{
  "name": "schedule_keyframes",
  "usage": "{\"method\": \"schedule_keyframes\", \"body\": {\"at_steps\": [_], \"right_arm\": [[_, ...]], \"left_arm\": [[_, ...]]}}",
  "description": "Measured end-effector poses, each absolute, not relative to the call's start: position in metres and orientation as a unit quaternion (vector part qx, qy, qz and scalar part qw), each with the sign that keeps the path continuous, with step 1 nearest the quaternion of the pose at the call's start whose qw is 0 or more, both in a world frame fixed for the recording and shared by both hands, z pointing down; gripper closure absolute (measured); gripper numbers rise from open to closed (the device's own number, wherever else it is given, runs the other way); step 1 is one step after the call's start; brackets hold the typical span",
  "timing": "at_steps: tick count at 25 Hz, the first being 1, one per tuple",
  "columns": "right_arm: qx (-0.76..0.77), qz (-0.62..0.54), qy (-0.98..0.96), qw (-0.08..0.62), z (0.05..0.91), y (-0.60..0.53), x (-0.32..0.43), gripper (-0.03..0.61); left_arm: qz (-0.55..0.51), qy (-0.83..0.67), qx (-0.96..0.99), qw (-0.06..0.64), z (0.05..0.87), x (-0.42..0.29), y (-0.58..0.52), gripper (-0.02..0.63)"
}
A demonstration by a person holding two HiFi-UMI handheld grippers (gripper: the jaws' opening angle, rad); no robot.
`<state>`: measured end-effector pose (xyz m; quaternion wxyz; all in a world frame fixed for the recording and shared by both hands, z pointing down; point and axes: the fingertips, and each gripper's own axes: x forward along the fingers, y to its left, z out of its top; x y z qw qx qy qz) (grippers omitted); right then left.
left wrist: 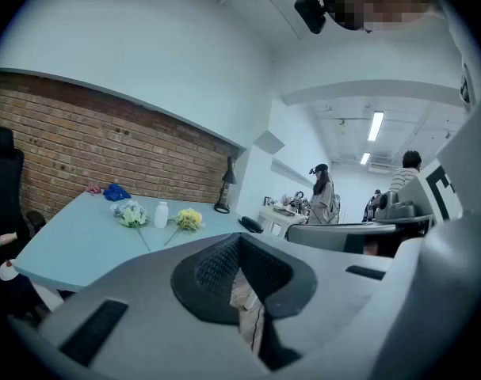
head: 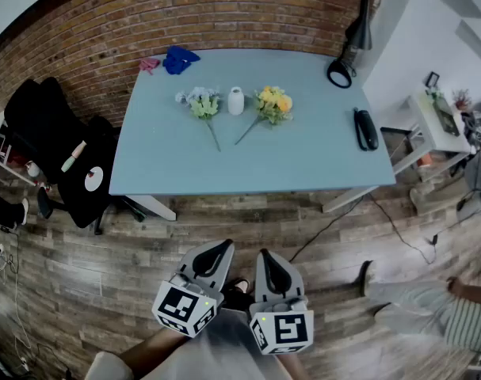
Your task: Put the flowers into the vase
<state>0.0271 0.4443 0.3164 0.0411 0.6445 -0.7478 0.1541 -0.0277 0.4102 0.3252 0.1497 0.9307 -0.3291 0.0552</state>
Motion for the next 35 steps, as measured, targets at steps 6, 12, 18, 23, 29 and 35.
{"method": "schedule_keyframes", "body": {"at_steps": [6,12,18,23,29,35], "right_arm": [[0.642,0.158,-0.75,0.038,0.323,0.446,0.026,0.558],[0.645,0.181,-0.742,0.008,0.323,0.444,0.034,0.557],[0.655,0.195,-0.73,-0.005,0.321,0.431,0.036,0.555],[0.646,0.188,-0.74,0.006,0.317,0.409,0.028,0.555],[0.631,0.175,-0.755,0.026,0.305,0.365,0.021,0.555],[0.63,0.166,-0.758,0.039,0.299,0.312,0.017,0.555]], "left_arm": [[0.055,-0.328,0.932,0.143,0.322,-0.022,0.411,0.598],[0.067,-0.337,0.927,0.148,0.322,-0.024,0.41,0.598],[0.065,-0.338,0.926,0.155,0.321,-0.028,0.398,0.598],[0.053,-0.328,0.93,0.16,0.316,-0.024,0.377,0.598],[0.037,-0.323,0.932,0.159,0.301,-0.02,0.333,0.598],[0.023,-0.322,0.934,0.154,0.292,-0.026,0.282,0.598]]}}
